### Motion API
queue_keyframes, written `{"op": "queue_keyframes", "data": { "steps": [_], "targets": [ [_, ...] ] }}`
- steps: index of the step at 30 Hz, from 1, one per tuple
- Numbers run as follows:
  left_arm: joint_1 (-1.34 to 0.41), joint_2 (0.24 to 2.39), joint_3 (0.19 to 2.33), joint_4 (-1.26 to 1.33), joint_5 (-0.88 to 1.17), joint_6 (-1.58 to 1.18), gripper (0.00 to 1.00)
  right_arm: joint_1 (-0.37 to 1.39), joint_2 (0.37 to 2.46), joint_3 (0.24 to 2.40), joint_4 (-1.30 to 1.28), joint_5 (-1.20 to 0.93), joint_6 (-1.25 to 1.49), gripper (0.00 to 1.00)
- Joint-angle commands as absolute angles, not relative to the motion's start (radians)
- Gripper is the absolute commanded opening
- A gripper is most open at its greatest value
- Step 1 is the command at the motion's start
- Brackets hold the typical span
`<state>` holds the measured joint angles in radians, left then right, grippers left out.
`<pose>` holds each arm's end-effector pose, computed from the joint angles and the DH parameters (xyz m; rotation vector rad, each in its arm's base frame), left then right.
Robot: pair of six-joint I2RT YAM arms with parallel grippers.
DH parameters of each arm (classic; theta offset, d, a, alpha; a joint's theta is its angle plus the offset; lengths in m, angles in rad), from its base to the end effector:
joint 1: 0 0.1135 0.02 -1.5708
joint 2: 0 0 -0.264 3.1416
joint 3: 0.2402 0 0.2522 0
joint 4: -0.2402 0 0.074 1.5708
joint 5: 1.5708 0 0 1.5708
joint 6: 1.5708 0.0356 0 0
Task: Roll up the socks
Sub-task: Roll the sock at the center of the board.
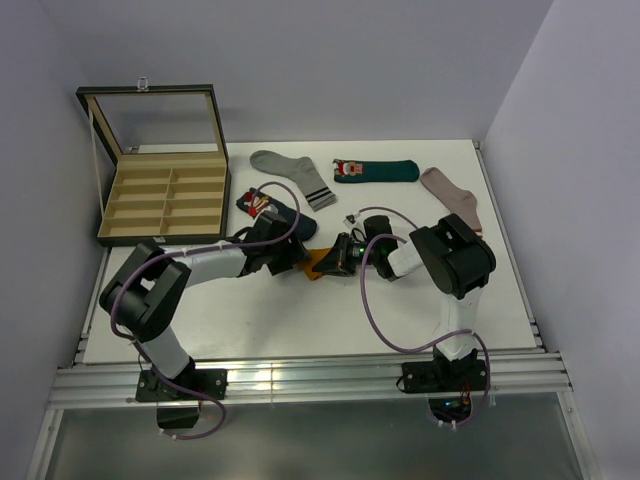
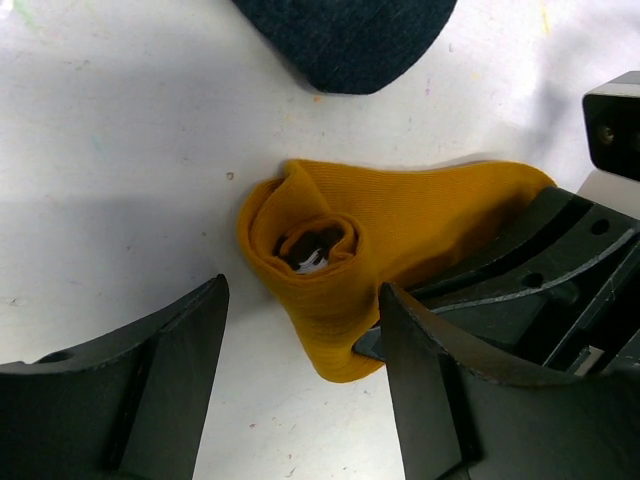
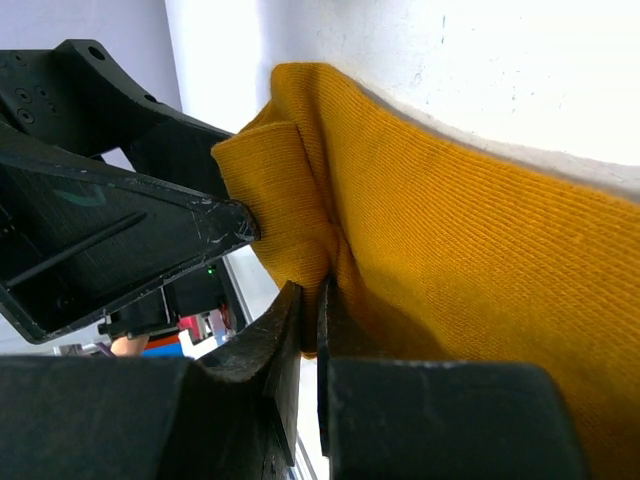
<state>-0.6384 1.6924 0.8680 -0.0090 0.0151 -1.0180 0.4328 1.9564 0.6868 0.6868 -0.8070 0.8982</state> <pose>0.2696 -0.2007 0.1553 -0.4747 2.5104 -0.7403 0.2902 0.1624 0.0877 0.0162 2.4146 1.5728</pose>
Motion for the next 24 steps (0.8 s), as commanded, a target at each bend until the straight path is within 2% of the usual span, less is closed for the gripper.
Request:
{"op": "queue_keyframes", "data": {
  "steps": [1,8,15,20,24],
  "targets": [
    [-0.646,1.700,0.870,0.038,0.035,-1.017,0.67,0.428,2.011,0.676,0.549,-0.712,0.857,0.09],
    [-0.646,1.752,0.882,0.028,0.038,-1.011,0.61,0.428,2.005,0.683,0.515,-0.674,0.835,0.13],
    [-0.653,1.796,0.908,0.003,0.031,-1.000,0.40,0.429,1.951,0.692,0.440,-0.615,0.779,0.21],
    [-0.664,1.810,0.948,-0.072,0.005,-0.979,0.33,0.443,1.872,0.695,0.373,-0.548,0.727,0.31],
    [-0.675,1.825,1.003,-0.158,-0.039,-0.959,0.21,0.479,1.760,0.687,0.316,-0.450,0.648,0.36]
  ]
}}
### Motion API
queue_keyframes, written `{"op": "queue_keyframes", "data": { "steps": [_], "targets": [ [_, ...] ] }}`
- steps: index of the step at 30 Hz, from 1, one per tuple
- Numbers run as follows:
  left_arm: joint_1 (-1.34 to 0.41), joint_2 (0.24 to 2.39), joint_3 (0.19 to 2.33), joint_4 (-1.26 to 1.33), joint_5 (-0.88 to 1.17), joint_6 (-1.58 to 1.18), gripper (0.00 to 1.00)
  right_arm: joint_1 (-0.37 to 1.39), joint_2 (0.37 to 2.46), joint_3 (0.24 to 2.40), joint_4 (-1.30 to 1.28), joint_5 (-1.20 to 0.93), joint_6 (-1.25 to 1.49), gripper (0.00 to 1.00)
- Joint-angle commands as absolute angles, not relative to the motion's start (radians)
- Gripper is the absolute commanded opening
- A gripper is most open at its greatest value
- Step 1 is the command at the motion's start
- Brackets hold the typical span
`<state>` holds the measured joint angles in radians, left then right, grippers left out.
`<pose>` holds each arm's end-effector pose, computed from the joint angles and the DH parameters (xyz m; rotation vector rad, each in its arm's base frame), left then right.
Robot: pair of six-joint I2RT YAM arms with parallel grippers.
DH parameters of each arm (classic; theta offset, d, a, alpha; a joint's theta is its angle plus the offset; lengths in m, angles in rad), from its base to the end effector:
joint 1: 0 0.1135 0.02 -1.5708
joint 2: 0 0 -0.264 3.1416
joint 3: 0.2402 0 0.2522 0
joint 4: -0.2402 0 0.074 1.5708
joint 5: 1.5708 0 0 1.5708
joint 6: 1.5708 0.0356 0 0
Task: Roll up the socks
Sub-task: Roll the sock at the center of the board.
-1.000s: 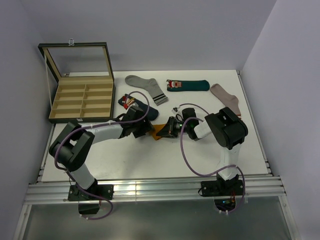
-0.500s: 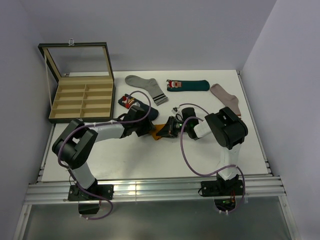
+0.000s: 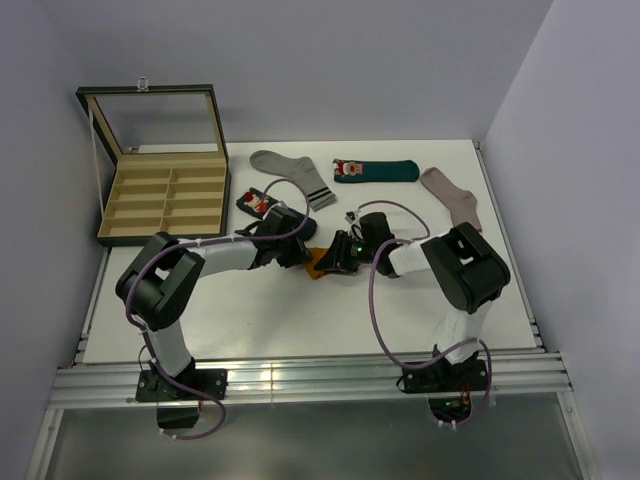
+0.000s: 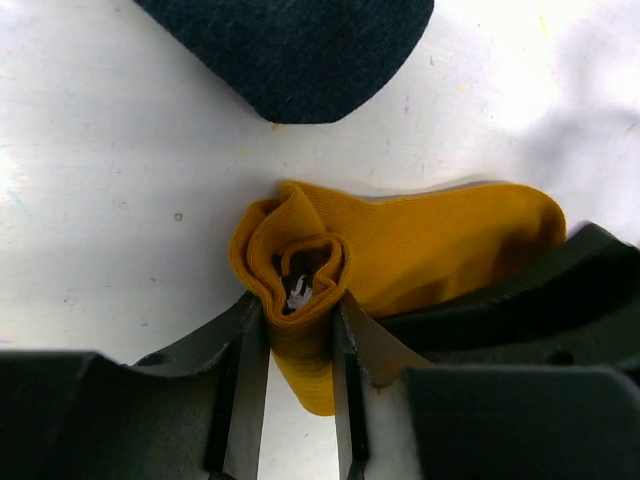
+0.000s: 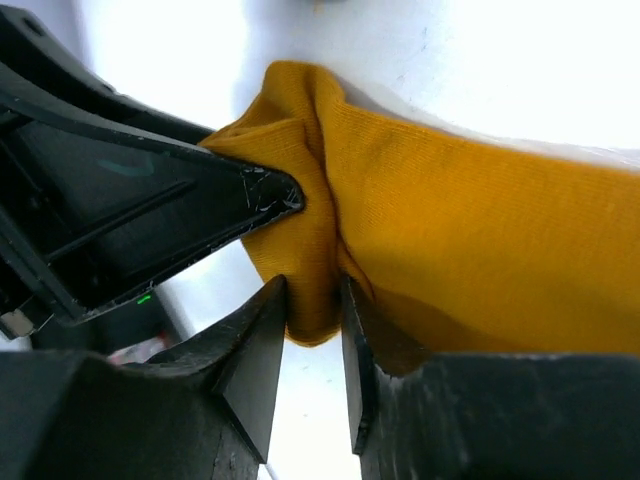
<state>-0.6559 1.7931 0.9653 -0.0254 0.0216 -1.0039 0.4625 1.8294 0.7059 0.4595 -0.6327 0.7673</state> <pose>0.2850 -0.2203 0.1486 -0.4358 2.5394 -0.7318 0.2845 0.1654 0.1105 -0.0141 2.4464 1.3251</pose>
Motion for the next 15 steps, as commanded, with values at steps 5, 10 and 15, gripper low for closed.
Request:
{"op": "queue_keyframes", "data": {
  "steps": [5,10,15],
  "targets": [
    [-0.695,1.835,1.058,-0.250,-0.101,-0.924,0.11,0.595,1.600,0.673,0.236,-0.125,0.514,0.40],
    [-0.706,1.850,1.117,-0.323,-0.127,-0.894,0.08,0.727,1.468,0.640,0.282,0.099,0.430,0.40],
    [-0.712,1.864,1.149,-0.354,-0.121,-0.888,0.08,0.843,1.454,0.637,0.350,0.213,0.319,0.44]
  ]
}}
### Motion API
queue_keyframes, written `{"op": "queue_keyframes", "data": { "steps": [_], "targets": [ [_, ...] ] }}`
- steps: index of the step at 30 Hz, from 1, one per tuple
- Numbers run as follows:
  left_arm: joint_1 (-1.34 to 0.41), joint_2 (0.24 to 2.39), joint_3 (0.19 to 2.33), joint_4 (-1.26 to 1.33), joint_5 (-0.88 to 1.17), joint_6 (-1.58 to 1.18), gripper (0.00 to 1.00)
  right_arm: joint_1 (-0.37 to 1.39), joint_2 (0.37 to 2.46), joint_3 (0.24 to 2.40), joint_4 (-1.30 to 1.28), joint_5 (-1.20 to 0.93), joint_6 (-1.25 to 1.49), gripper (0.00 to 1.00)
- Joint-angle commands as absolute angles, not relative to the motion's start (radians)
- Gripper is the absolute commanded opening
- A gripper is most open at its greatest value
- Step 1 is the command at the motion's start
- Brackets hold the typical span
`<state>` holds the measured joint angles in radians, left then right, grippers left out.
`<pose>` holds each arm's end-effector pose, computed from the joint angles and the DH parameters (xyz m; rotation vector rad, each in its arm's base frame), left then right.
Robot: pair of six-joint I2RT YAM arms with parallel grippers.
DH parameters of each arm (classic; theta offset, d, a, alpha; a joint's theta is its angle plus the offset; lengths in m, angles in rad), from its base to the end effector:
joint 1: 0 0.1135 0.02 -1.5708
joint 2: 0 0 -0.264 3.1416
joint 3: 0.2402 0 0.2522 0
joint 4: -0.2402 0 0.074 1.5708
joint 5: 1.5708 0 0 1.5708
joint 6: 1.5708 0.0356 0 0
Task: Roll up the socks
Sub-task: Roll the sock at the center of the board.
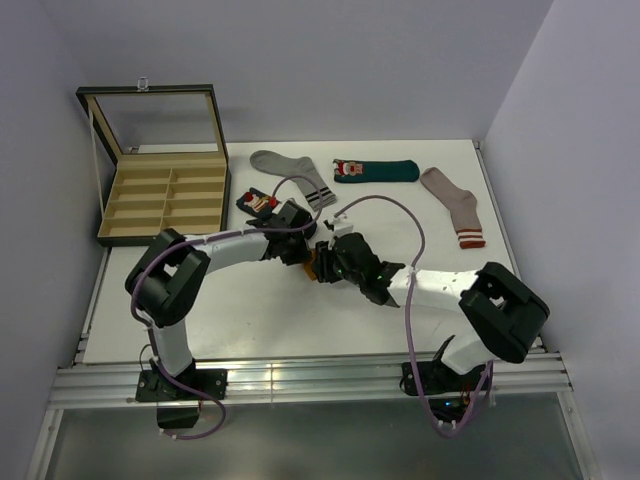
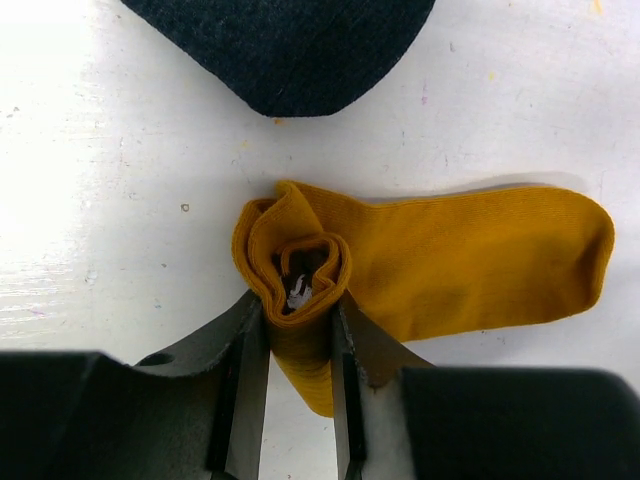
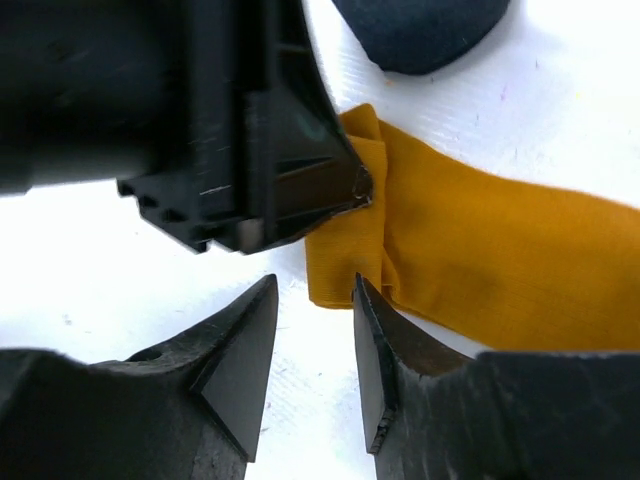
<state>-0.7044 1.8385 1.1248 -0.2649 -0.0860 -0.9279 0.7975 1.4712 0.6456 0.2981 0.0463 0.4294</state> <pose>0.2880 -0.2408 0.1623 -0.3275 2.6093 -0.5069 0.2098 0.2125 0.1817 -0.3693 2.1422 0.6781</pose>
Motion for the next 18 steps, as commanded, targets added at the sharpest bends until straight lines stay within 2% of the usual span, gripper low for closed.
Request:
{"op": "queue_keyframes", "data": {
  "steps": [1,18],
  "targets": [
    [-0.712,1.870,1.152,-0.357,-0.118,-0.891,0.08,0.859,1.463,0.635,0.362,0.224,0.307,0.45],
    [-0.712,1.910,1.192,-0.396,-0.091,-0.894,0.07,0.991,1.647,0.680,0.445,0.426,0.207,0.47]
  ]
}}
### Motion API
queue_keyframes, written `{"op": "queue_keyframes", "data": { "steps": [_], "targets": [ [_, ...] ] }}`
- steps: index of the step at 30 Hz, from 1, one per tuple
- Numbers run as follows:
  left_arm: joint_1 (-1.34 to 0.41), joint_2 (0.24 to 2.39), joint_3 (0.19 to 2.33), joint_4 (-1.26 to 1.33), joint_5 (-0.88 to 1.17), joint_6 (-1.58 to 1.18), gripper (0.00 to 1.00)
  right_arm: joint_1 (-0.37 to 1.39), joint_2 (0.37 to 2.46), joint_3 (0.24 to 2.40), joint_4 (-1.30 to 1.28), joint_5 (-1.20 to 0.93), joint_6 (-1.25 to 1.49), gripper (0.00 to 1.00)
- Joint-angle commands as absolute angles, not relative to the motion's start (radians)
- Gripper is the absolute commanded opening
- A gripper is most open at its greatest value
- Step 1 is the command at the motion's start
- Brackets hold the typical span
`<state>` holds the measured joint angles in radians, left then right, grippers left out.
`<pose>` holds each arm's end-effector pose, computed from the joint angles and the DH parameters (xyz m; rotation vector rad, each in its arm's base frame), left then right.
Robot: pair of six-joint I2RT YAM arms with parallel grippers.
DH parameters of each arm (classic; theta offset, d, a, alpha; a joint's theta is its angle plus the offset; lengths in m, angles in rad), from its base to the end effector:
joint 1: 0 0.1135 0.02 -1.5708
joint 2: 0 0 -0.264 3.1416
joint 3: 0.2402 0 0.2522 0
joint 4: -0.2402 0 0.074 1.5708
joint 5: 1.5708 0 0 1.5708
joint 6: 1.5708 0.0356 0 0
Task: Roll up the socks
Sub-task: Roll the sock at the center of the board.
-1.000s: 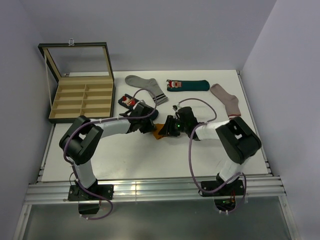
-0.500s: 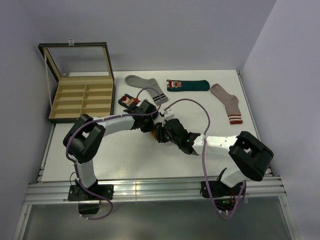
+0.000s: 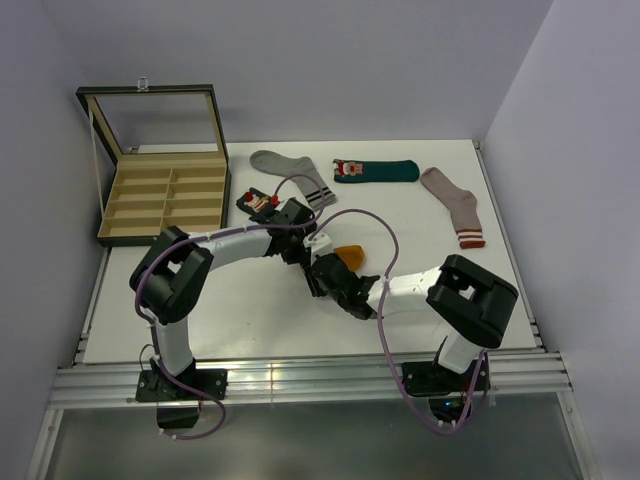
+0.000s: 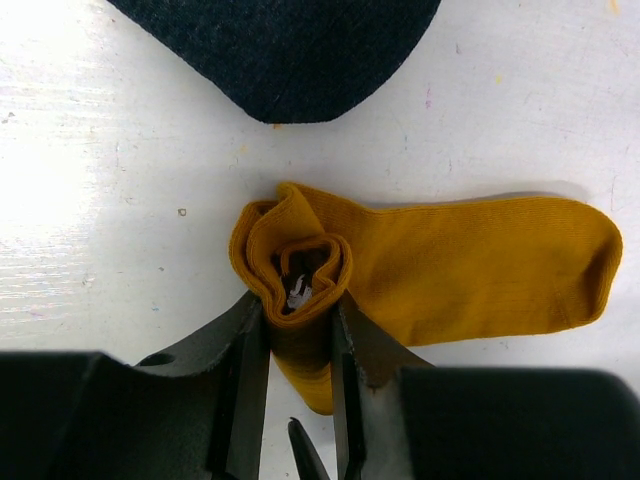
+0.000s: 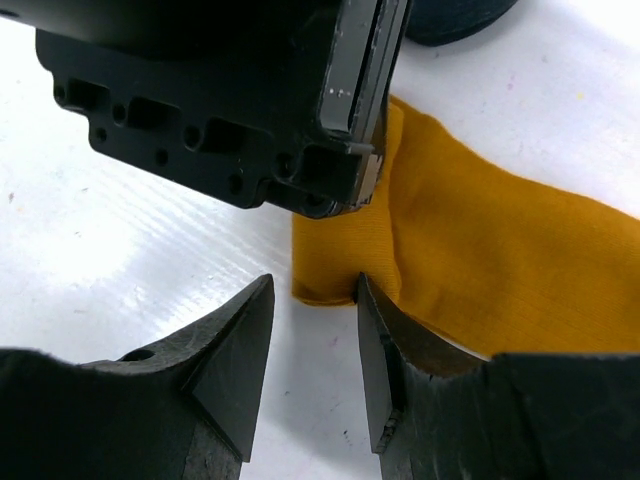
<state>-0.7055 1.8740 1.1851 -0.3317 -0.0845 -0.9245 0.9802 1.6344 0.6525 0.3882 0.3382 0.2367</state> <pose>0.2937 -0.2463 0.1627 -0.3229 2.6459 -0.4702 0.1835 0.2525 0.1464 -0.5959 2.0626 0.3501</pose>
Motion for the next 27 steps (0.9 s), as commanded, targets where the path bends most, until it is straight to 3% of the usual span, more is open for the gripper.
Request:
{"op": "queue_keyframes", "data": {
  "steps": [1,11,22,27],
  "targets": [
    [-0.712,1.911,1.192,-0.399,-0.091,-0.894,0.07,0.992,1.643,0.681,0.445,0.434,0.206,0.46],
    [-0.712,1.924,1.198,-0.408,-0.083,-0.899,0.07,1.028,1.614,0.690,0.454,0.486,0.172,0.47],
    [-0.710,1.930,1.197,-0.408,-0.074,-0.900,0.06,1.029,1.776,0.759,0.417,0.489,0.172,0.47],
    [-0.692,1.908,1.163,-0.391,-0.061,-0.925,0.05,1.029,1.830,0.796,0.330,0.535,0.204,0.43]
  ]
}}
